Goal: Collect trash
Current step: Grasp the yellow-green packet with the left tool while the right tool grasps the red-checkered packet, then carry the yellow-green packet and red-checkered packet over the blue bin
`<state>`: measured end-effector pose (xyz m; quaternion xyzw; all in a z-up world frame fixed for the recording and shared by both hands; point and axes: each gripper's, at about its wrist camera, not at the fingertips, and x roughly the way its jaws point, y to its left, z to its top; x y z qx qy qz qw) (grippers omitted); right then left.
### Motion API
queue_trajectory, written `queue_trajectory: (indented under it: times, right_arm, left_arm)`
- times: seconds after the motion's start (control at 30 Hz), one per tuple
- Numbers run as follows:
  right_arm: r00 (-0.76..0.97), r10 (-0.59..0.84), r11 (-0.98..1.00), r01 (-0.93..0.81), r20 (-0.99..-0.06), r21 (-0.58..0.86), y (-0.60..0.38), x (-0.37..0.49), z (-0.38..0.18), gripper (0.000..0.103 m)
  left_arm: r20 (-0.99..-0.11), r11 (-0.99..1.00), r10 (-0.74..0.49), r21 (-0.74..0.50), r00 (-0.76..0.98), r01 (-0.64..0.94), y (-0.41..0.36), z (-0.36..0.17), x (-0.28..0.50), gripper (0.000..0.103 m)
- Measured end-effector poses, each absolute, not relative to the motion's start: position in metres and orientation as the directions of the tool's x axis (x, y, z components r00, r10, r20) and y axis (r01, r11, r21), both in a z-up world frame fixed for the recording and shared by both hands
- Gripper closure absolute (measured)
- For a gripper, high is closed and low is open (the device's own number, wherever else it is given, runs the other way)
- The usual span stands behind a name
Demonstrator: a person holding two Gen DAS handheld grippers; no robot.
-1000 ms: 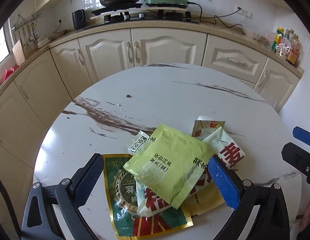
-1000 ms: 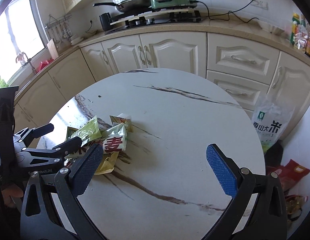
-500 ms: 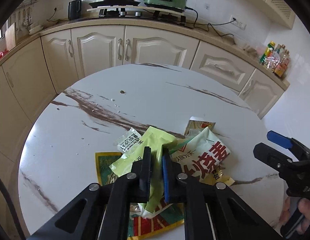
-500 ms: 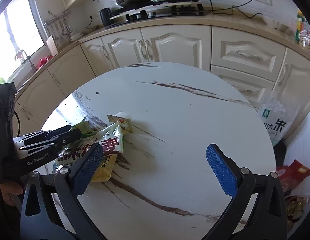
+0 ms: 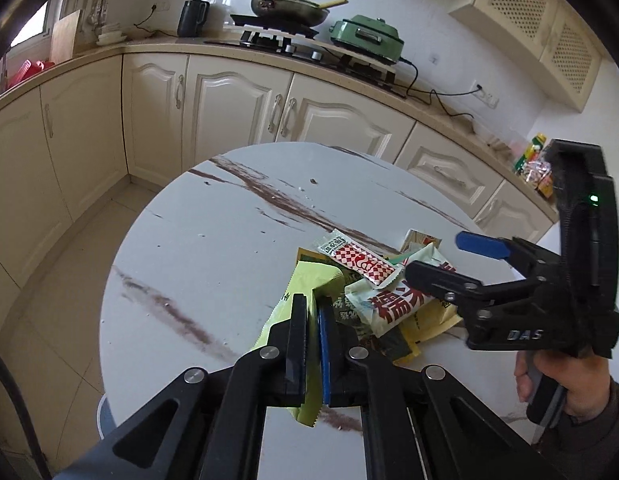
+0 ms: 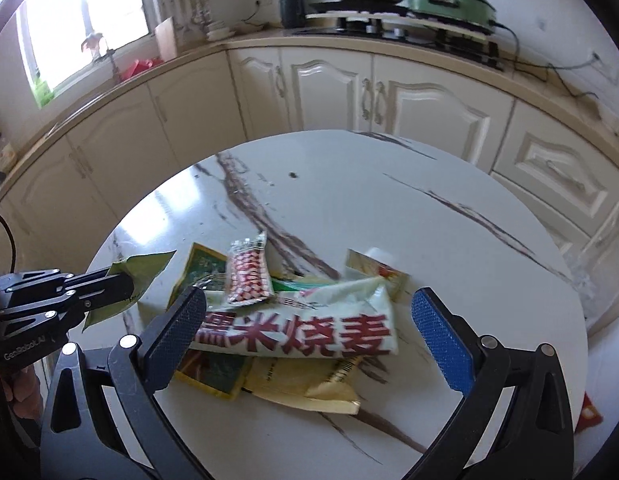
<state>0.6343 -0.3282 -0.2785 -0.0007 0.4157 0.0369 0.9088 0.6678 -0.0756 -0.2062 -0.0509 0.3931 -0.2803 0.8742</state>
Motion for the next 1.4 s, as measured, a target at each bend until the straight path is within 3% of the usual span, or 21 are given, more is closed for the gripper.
queue_trajectory:
  times: [0.1,0.23,0.33,0.4,0.43,0.47,0.63,0.83,1.13,1.4]
  right_arm:
    - [0.605,0.071,0.991,-0.136,-0.793,-0.016,-0.305,0.657,-0.291,0.004]
    - [0.546,0.049,0.991,-0.134,-0.837,-0.029,-0.296,0.681,-0.312,0.041]
    - [0.523,0.062,0.99,-0.138,-0.85,-0.012,-0.296,0.686,-0.321,0.045]
    - [0.526,0.086,0.988,-0.157,-0.846,0.003,-0.295,0.684,-0.32,0.057]
    - [0.529,0.091,0.986,-0.164,-0.844,0.003,-0.294,0.683,-0.319,0.077]
    - [0.531,0.071,0.986,-0.164,-0.845,-0.02,-0.292,0.681,-0.318,0.079]
    - [0.567,0.058,0.99,-0.138,-0.822,-0.026,-0.294,0.671,-0.309,0.088]
    - [0.656,0.067,0.993,-0.116,-0.752,-0.013,-0.283,0.64,-0.265,0.088]
    - [0.655,0.371,0.914,-0.383,-0.659,0.133,-0.152,0.594,-0.225,0.088]
    - [0.51,0.527,0.822,-0.511,-0.68,0.253,-0.023,0.597,-0.281,0.088]
  left_arm:
    - [-0.65,0.836,-0.536,-0.319,0.539,0.447,-0.053,-0.203,0.653,0.101]
    - [-0.638,0.834,-0.543,-0.332,0.547,0.44,-0.026,-0.2,0.642,0.101]
    - [-0.626,0.826,-0.557,-0.348,0.546,0.443,-0.011,-0.197,0.631,0.101]
    - [-0.613,0.817,-0.572,-0.367,0.545,0.445,-0.004,-0.195,0.625,0.101]
    - [-0.607,0.812,-0.579,-0.371,0.544,0.451,0.0,-0.195,0.624,0.101]
    - [-0.603,0.812,-0.58,-0.376,0.547,0.447,0.004,-0.193,0.622,0.101]
    - [-0.577,0.804,-0.594,-0.388,0.561,0.452,0.023,-0.186,0.608,0.101]
    - [-0.552,0.815,-0.58,-0.389,0.599,0.429,0.057,-0.173,0.576,0.101]
    - [-0.542,0.861,-0.503,-0.383,0.674,0.334,0.141,-0.164,0.504,0.101]
    - [-0.633,0.907,-0.379,-0.399,0.674,0.136,0.236,-0.223,0.458,0.101]
